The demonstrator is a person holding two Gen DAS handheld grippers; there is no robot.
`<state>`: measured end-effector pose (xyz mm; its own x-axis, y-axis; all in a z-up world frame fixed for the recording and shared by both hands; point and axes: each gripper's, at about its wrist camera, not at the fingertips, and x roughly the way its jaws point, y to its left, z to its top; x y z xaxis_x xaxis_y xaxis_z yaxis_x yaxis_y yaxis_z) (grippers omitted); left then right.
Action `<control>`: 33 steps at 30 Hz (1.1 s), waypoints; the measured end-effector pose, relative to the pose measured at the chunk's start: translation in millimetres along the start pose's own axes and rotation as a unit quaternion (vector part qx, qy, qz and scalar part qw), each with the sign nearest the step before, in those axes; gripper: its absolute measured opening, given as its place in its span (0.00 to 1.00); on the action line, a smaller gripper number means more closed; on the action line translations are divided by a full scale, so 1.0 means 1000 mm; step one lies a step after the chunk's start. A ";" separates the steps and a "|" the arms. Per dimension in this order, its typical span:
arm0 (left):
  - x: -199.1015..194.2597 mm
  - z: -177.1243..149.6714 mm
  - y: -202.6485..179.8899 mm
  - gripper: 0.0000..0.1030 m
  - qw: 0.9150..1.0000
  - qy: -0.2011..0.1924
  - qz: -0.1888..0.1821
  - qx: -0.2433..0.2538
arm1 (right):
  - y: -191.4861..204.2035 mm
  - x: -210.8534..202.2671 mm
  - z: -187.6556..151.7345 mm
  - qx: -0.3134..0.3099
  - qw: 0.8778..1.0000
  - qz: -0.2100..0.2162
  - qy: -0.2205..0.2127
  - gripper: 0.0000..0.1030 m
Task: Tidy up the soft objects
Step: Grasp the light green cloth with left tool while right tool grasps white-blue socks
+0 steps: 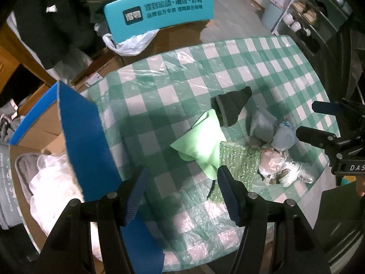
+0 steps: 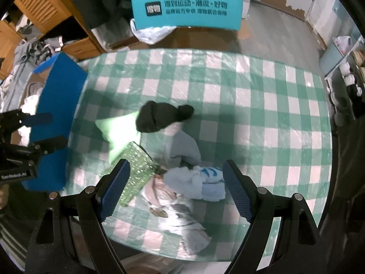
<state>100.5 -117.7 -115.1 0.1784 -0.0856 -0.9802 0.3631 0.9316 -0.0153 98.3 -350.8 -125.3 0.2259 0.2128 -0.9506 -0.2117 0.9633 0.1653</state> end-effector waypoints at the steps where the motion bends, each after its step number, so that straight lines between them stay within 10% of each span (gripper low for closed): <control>1: 0.003 0.001 -0.002 0.63 1.000 0.003 0.000 0.003 | -0.002 0.003 -0.002 0.000 1.000 0.000 0.004 0.80; 23: 0.052 0.020 -0.013 0.67 0.999 0.042 -0.033 0.000 | -0.024 0.064 -0.022 -0.030 0.997 -0.014 0.066 0.80; 33: 0.072 0.031 -0.019 0.67 0.998 0.048 -0.032 0.006 | -0.039 0.064 -0.019 -0.023 0.998 -0.001 0.063 0.50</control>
<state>134.7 -152.6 -179.5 0.0655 -0.1104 -0.9917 0.3829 0.9205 -0.0772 103.1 -377.8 -197.3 0.1052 0.1849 -0.9771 -0.2557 0.9546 0.1531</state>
